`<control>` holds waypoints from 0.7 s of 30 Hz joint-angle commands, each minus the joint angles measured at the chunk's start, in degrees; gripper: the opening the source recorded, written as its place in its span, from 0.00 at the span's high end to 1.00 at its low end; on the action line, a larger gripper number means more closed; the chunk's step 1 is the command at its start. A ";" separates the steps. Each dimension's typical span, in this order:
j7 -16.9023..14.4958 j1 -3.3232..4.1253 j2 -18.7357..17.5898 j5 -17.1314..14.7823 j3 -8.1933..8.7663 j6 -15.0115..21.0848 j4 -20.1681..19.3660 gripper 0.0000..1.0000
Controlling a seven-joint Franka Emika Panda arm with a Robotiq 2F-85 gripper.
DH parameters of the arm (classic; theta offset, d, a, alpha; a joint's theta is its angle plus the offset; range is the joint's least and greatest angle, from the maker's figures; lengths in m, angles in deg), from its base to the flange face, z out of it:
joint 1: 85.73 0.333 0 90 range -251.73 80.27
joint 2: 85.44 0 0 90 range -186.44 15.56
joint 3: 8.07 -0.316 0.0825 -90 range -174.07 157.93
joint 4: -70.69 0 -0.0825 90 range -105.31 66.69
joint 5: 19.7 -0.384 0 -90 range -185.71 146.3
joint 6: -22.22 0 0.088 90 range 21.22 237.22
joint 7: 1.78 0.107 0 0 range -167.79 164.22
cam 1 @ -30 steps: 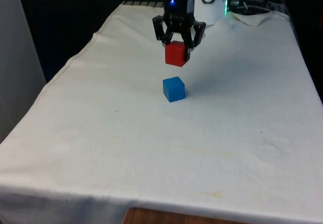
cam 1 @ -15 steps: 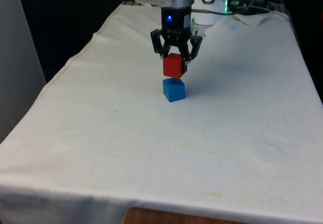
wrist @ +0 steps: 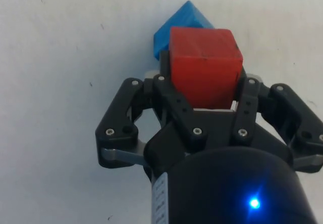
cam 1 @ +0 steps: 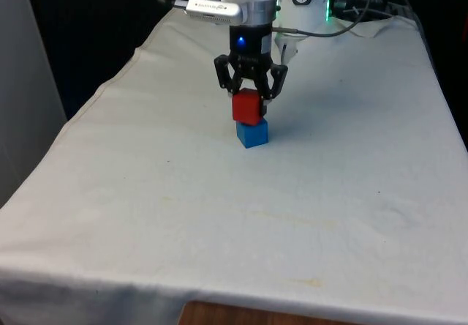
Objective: Stack the two cubes.
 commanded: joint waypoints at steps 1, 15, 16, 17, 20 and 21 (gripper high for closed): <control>-0.69 -0.46 -0.23 -0.92 -0.63 0.17 0.29 0.99; -0.23 -0.11 -0.86 -0.34 -0.23 0.17 0.40 0.99; -0.23 -0.11 -0.97 -0.40 -0.23 0.17 0.34 0.99; -0.23 -0.11 -0.97 -0.40 -0.23 0.23 0.34 0.99; -0.11 -0.06 -0.97 -0.23 -0.11 0.11 0.34 0.99; -0.06 0.00 -0.92 -0.11 -0.06 0.11 0.34 0.99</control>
